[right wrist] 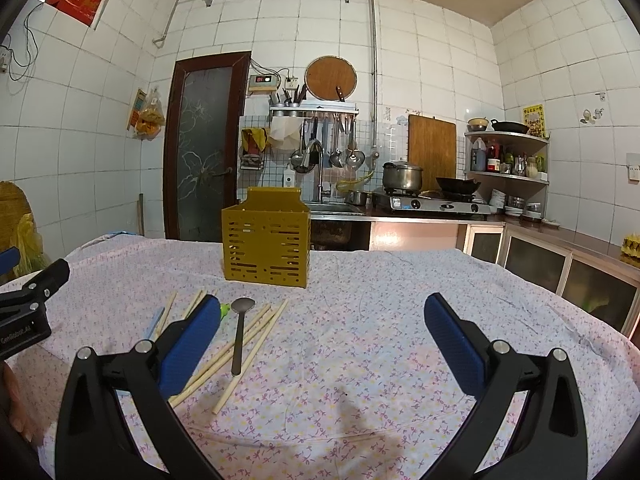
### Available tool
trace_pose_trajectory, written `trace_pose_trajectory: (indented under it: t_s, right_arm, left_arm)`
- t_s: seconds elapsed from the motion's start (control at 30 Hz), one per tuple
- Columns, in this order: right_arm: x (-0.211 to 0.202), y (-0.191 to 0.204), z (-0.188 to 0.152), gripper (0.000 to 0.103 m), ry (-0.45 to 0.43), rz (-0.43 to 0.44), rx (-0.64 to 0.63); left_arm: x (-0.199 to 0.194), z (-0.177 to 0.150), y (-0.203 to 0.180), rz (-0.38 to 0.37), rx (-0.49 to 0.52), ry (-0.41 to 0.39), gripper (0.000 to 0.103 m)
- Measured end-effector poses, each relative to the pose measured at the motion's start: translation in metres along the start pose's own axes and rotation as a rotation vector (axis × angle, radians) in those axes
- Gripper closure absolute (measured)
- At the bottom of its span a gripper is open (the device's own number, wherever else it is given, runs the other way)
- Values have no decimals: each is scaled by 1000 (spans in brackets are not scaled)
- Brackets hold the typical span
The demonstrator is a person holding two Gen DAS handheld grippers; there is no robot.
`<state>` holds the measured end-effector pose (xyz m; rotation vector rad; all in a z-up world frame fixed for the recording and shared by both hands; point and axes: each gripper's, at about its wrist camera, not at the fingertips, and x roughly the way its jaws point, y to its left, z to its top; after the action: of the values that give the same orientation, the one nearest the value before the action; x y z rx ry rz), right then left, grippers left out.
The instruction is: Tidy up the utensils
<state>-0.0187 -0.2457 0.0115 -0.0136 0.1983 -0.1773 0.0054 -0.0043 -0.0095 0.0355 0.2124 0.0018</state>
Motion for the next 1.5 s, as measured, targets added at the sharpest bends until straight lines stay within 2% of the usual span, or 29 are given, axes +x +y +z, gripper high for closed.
trace_pose_trajectory:
  t_s: [0.17,0.37,0.53,0.7,0.83,0.93,1.13,1.27,1.5]
  right_arm:
    - [4,1,-3,4,29,4,-3]
    - [10,7,-7,4,62,94,-6]
    - [10,2,-7,4,64,90,14]
    - [36,2,-6,4,183,95,16]
    - [52,11,3,4,208,88,-38]
    - [69,15,10,4,241,92,-48]
    - [120,8,10,4,395,93,18]
    - [154,7,10,4,437,50,39]
    - [209,19,-4,4,545,1,32]
  left_arm:
    - [5,0,1,-1,-3,29,5]
    - [14,3,2,-9,-10,69,5]
    - [20,4,2,-29,-10,100,5]
    - [27,9,0,-22,30,107,5]
    - [44,23,5,-51,29,144,5]
    - [67,35,9,-72,37,189,5]
    - [128,56,10,-90,28,298,5]
    - [161,51,1,-100,37,358,5]
    - [223,24,-14,-113,29,550,5]
